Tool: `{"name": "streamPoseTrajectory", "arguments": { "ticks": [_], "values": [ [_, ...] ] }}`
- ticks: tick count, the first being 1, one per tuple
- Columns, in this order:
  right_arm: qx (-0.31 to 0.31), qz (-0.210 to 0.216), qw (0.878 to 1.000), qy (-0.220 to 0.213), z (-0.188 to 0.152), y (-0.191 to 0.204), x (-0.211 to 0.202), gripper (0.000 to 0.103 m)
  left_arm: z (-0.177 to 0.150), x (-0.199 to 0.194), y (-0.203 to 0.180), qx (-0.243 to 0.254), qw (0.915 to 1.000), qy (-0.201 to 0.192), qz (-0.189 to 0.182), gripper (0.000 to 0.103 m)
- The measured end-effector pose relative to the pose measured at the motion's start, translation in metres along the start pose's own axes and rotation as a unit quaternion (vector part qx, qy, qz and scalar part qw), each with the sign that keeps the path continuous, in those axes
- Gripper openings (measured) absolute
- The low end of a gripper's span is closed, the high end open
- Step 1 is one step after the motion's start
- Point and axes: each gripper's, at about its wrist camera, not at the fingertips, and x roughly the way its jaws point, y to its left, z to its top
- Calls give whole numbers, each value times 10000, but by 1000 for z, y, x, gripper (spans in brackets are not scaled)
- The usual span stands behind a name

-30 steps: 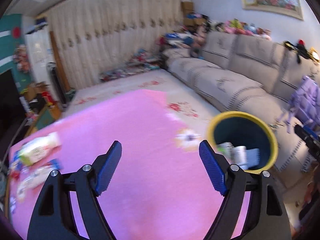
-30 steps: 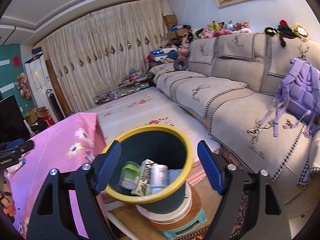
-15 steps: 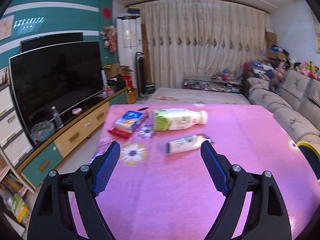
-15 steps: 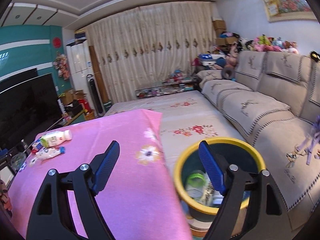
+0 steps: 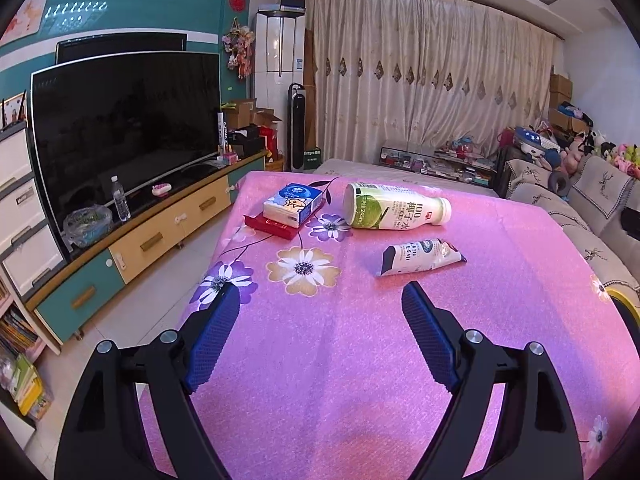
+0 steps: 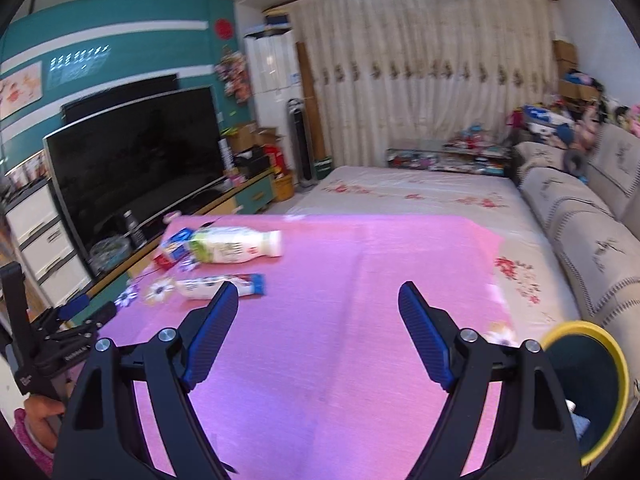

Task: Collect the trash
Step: 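Move the right gripper back over the table toward the white squeeze tube, then grasp the white squeeze tube by its body with the right gripper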

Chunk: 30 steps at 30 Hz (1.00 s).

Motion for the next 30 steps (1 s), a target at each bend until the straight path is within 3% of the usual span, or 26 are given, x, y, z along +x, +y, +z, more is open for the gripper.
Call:
{"name": "streamPoseTrajectory", "arguments": {
  "ticks": [8, 16, 24, 30],
  "values": [
    [-962, 673, 9906, 695, 5, 89, 82, 78, -1, 0, 1, -107, 9998, 2, -152, 83],
    [-1115, 704, 9826, 1306, 9, 136, 162, 78, -4, -3, -3, -75, 9996, -33, -278, 83],
    [-1354, 439, 9787, 1480, 9, 150, 198, 78, -5, -5, -5, -57, 9994, -27, -339, 83],
    [-1444, 249, 9762, 1600, -3, 127, 187, 78, -5, -4, -5, -76, 9994, -11, -347, 83]
  ]
}}
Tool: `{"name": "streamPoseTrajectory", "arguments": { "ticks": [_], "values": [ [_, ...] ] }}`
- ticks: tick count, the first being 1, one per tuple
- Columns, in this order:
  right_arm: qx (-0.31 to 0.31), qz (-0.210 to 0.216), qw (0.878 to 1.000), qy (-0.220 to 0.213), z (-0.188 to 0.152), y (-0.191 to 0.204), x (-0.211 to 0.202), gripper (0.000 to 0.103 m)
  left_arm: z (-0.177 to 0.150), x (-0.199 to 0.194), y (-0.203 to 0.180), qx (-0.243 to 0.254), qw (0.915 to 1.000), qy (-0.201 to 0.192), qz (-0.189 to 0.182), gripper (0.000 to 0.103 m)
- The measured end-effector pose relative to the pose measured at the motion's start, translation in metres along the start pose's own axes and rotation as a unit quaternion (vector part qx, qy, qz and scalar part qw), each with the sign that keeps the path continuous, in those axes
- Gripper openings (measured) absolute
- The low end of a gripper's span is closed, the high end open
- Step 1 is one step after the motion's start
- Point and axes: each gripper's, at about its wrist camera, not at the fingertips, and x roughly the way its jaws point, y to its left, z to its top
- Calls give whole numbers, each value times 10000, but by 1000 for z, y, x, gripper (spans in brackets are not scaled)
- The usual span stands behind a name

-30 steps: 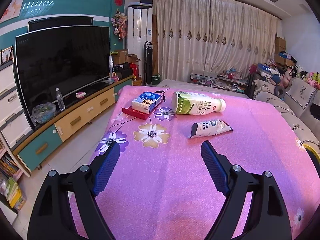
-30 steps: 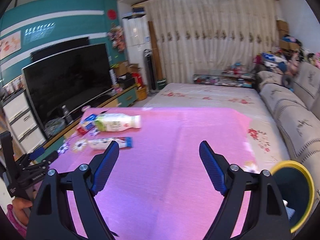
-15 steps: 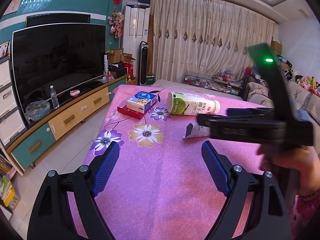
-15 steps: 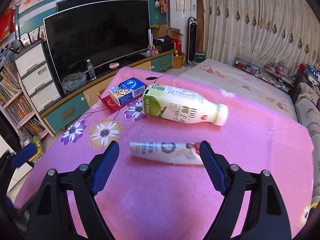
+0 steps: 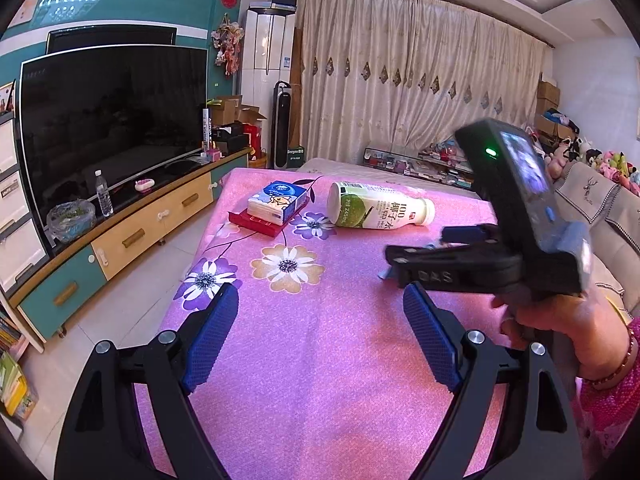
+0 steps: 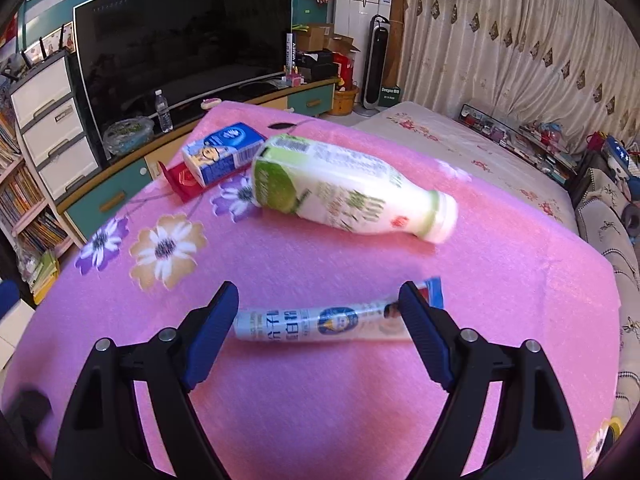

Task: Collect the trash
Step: 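Grasp the white squeeze tube by its body with the right gripper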

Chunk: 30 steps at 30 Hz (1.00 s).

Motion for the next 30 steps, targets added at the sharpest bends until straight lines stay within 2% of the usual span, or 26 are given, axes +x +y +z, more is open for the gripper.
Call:
{"name": "streamPoseTrajectory", "arguments": {
  "ticks": [6, 10, 16, 22, 25, 27, 28, 29, 30],
  "values": [
    [228, -501, 9984, 86, -34, -45, -26, 78, 0, 1, -1, 31, 10000, 13, -42, 83],
    [675, -417, 9968, 31, -41, -69, -34, 78, -1, 1, -3, 59, 10000, 16, -44, 83],
    [1146, -26, 9932, 207, -39, -64, -14, 78, 0, 3, -3, 7, 10000, 55, -54, 84],
    [1281, -56, 9910, 395, -21, -47, 10, 78, -1, 1, -6, 60, 10000, 34, -57, 84],
    [1262, -189, 9909, 425, -18, -43, 16, 67, -1, 1, -6, 70, 9999, 34, -63, 84],
    [1207, -300, 9915, 389, -17, -42, 15, 47, -1, 0, -6, 85, 9999, 33, -73, 84],
    [1222, -301, 9913, 378, -17, -44, 14, 40, -2, 0, -7, 99, 9999, 32, -76, 84],
    [1273, -272, 9908, 372, -18, -46, 13, 26, -2, 0, -7, 112, 9999, 28, -75, 84],
    [1357, -193, 9898, 387, -19, -51, 12, 18, -2, 0, -7, 125, 9999, 23, -75, 84]
  ]
}}
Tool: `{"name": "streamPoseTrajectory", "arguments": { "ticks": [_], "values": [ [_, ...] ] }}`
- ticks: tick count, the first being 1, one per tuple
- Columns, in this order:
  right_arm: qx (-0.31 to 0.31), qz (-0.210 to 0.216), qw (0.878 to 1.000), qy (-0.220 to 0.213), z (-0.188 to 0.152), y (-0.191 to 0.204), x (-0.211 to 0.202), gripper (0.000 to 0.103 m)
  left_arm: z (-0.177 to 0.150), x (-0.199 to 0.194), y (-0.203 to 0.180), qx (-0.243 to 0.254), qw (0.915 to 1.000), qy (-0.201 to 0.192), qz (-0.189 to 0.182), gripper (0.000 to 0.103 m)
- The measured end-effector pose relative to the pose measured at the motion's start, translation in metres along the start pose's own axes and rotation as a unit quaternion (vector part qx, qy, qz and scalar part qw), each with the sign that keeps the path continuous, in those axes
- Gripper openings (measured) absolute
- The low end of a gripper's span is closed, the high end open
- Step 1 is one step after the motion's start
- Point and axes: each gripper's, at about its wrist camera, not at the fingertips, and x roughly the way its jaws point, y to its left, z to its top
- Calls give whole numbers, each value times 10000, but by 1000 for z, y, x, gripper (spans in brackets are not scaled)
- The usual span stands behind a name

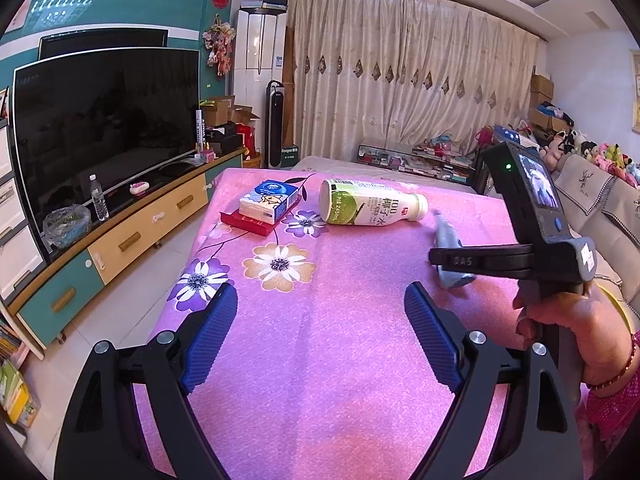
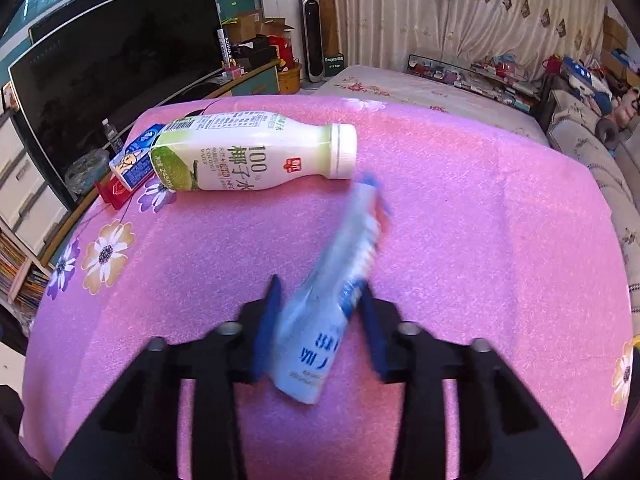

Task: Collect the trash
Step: 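Grasp the white squeeze tube by its body with the right gripper, then carry the squeeze tube over the yellow bin and open the right gripper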

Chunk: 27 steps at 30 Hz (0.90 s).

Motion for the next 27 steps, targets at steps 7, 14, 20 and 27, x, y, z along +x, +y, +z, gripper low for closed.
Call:
{"name": "streamPoseTrajectory", "arguments": {
  "ticks": [7, 14, 20, 27],
  "values": [
    [79, 265, 9995, -148, -12, -31, -34, 13, 0, -1, -1, 31, 10000, -5, -1, 87],
    [554, 134, 9969, -546, -49, -113, -106, 13, 0, 1, -2, 77, 10000, 4, 0, 87],
    [1490, -733, 9833, -748, -100, -224, -146, 13, 0, 0, -2, 80, 10000, 2, 0, 88],
    [2505, -1550, 9538, -586, -154, -327, -153, 14, 0, 1, -1, 48, 10000, 34, 26, 88]
  ]
}}
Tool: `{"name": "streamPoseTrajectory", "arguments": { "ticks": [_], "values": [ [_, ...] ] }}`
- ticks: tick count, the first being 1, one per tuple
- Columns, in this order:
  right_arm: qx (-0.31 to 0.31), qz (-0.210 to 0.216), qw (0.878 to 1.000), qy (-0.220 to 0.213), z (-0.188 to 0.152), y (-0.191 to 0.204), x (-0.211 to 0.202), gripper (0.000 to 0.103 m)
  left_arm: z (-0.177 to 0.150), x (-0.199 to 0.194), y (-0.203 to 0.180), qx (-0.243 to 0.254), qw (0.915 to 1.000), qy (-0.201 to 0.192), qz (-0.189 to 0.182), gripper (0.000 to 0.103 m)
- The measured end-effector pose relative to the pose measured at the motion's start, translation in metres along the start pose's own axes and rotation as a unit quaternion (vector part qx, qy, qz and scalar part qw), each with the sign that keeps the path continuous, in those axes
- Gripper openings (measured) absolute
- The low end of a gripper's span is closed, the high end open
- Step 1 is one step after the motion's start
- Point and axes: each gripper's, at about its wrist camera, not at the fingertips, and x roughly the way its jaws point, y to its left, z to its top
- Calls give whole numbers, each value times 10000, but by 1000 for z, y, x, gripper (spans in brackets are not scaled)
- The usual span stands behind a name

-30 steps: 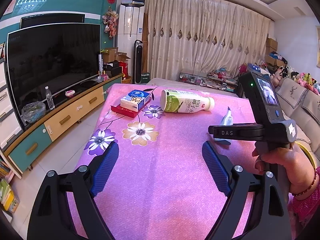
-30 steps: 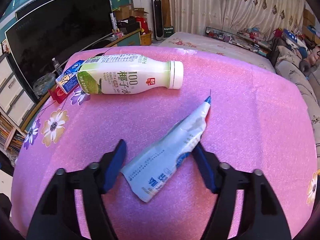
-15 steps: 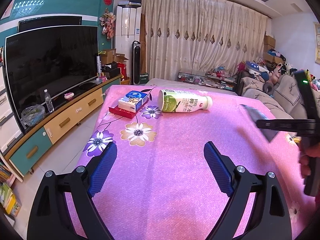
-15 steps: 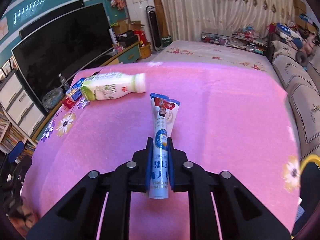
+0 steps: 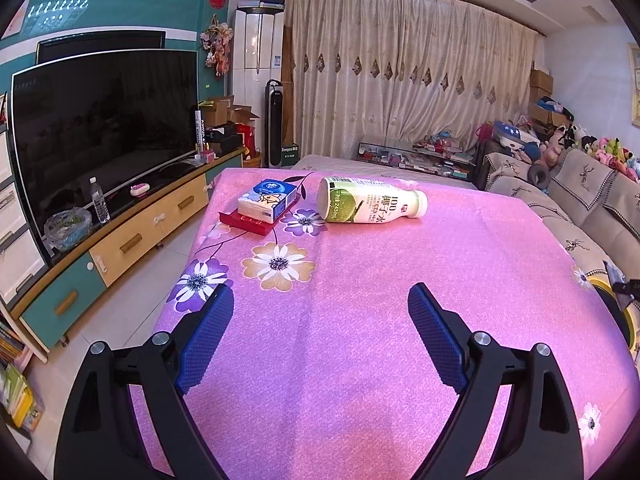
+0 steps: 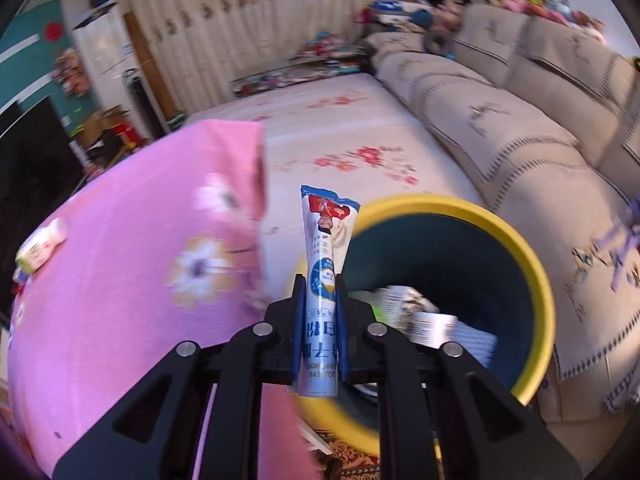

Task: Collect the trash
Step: 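Carry the squeeze tube over the yellow bin and open the right gripper, then move the left gripper toward the white coconut-water bottle on the table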

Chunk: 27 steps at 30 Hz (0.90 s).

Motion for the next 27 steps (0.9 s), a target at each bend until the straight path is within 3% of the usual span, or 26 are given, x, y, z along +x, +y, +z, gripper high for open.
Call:
{"name": "streamPoseTrajectory", "arguments": {
  "ticks": [7, 11, 13, 16, 21, 27],
  "values": [
    [308, -471, 9982, 186, -8, -42, 27, 20, 0, 1, 0, -2, 10000, 7, 4, 88],
    [368, -662, 9971, 36, -7, -47, 24, 50, 0, 0, 0, 1, 10000, 13, 3, 88],
    [389, -691, 9968, -116, -8, -46, 13, 51, 0, 0, 0, 5, 10000, 16, 6, 88],
    [456, -370, 9972, -472, -9, -28, -12, 52, -1, 1, 1, 14, 10000, 32, 5, 88],
    [89, 272, 9902, -1367, -22, 26, -54, 64, -1, 6, -1, 24, 9999, 128, -28, 88],
    [-402, 685, 9805, -1796, -37, 72, -63, 64, 8, 14, -20, 438, 9978, 411, -294, 88]
  ]
}}
